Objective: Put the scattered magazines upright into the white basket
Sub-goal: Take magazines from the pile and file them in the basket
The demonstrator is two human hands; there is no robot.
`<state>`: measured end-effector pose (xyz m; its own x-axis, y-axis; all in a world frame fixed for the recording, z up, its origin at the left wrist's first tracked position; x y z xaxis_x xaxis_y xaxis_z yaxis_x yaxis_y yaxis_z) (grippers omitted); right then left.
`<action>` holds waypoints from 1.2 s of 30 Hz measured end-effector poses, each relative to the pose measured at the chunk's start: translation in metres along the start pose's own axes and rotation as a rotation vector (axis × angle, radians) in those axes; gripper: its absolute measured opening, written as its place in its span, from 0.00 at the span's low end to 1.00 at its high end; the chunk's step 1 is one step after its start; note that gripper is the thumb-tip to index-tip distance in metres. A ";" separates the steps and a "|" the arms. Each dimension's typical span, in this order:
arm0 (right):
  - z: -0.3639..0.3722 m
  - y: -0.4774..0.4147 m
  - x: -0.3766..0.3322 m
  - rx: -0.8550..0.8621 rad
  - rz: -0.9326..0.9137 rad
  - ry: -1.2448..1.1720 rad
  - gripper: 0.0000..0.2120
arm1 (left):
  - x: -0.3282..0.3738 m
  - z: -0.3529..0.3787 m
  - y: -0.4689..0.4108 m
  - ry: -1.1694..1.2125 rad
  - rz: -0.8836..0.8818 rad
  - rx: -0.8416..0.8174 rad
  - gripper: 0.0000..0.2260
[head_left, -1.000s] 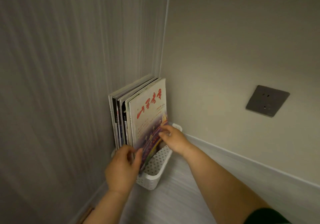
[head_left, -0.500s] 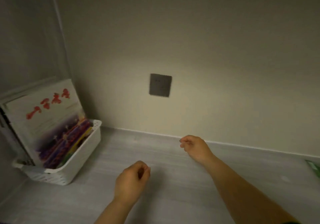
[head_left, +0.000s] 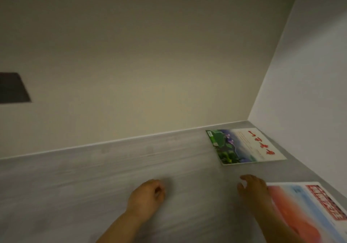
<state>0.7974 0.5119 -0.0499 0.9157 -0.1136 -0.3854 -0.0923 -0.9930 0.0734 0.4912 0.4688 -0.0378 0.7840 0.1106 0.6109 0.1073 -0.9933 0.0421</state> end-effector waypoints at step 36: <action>0.045 -0.025 0.091 0.007 -0.041 0.010 0.23 | 0.199 0.208 -0.157 -0.916 0.371 -0.234 0.13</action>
<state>0.8659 0.5253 -0.1281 0.9228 -0.0730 -0.3782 -0.0577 -0.9970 0.0514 0.7572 0.6538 -0.0871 0.9211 -0.3214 -0.2196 -0.2838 -0.9406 0.1863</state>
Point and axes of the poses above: each hand's wrist, its own y-axis away from the middle knuckle, its own z-axis out of the palm, x = y × z, the point moved 10 cm from there along -y, towards the middle knuckle, and after that the axes turned 8 degrees about -z, right-handed, at the moved point
